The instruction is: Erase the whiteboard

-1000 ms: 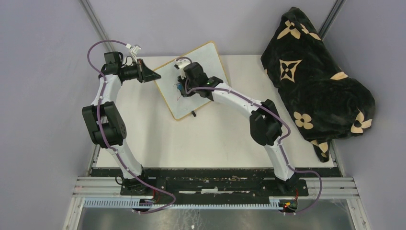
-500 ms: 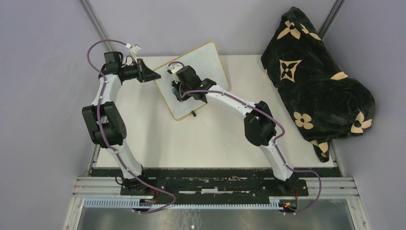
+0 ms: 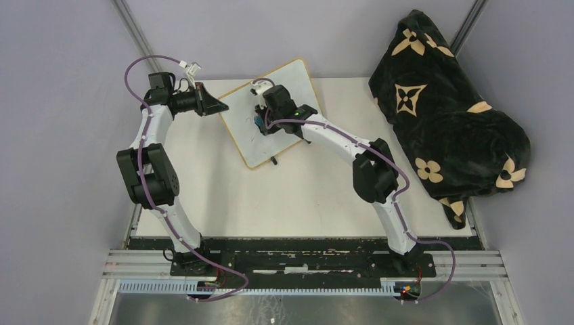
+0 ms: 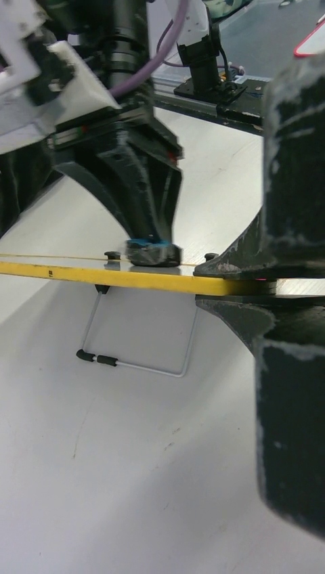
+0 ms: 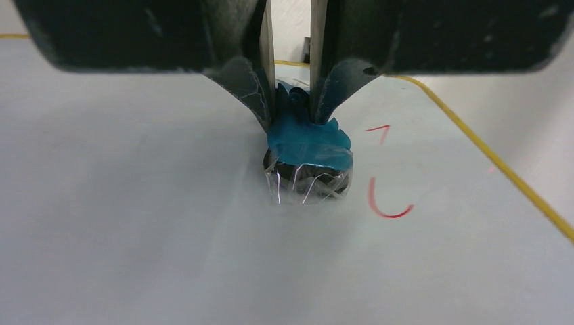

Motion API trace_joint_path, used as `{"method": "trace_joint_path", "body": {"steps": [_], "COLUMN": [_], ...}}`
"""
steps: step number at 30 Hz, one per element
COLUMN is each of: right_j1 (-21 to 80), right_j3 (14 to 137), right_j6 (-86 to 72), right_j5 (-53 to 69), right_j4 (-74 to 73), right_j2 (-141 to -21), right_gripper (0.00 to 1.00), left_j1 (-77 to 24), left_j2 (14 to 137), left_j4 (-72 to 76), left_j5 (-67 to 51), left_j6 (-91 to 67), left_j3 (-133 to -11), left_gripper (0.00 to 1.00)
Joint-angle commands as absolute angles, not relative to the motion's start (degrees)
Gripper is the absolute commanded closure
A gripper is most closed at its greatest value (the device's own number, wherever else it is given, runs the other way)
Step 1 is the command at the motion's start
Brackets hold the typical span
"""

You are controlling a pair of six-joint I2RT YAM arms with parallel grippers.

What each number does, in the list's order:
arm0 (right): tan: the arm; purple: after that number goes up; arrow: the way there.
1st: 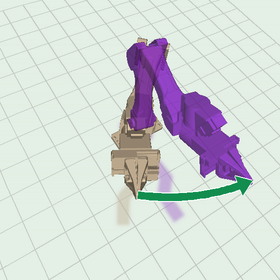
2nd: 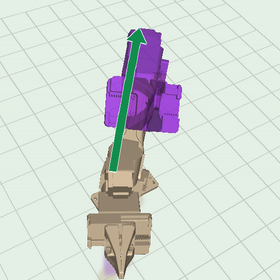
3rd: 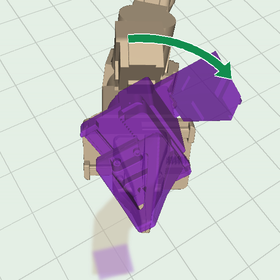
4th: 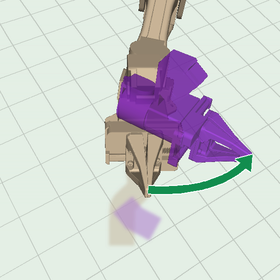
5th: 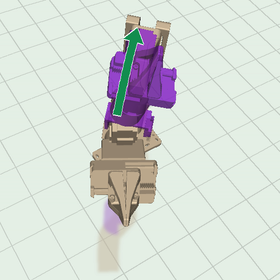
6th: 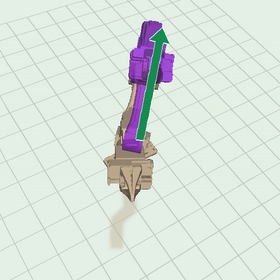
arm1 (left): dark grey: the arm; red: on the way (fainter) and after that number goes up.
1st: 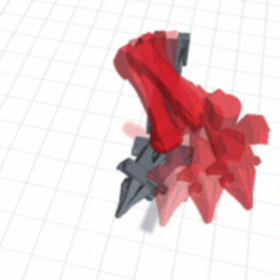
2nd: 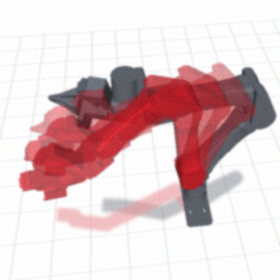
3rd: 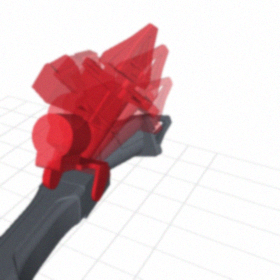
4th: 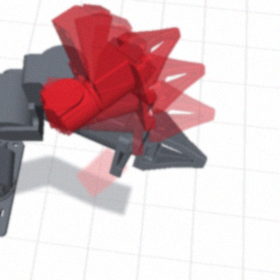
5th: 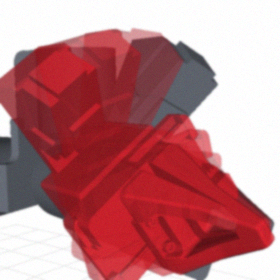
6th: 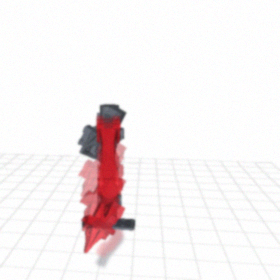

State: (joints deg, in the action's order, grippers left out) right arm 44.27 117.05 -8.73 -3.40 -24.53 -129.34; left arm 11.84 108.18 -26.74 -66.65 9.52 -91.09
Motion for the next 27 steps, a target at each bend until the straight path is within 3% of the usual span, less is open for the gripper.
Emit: {"method": "trace_joint_path", "body": {"steps": [1, 8, 19, 27], "right_j1": [36.28, 35.81, 45.96, 46.80], "right_j3": [116.94, 118.28, 127.05, 129.94], "right_j6": [-7.88, -9.91, -9.00, -11.24], "right_j5": [-12.43, -8.35, -3.84, 0.81], "right_j4": [-18.90, -19.16, -22.86, -23.43], "right_j2": [-128.03, -127.59, -130.44, -133.15], "right_gripper": [0.99, 0.99, 0.99, 0.99], "left_j1": [11.34, 11.34, 11.38, 11.32], "left_j2": [107.76, 107.58, 107.40, 106.91], "left_j4": [-30.97, -31.15, -31.14, -31.17], "left_j5": [-60.07, -59.99, -59.50, -59.26], "left_j6": [13.96, 14.08, 14.09, 14.22], "left_j3": [-90.40, -90.49, -90.34, -89.80], "left_gripper": [0.97, 0.97, 0.97, 0.97]}}
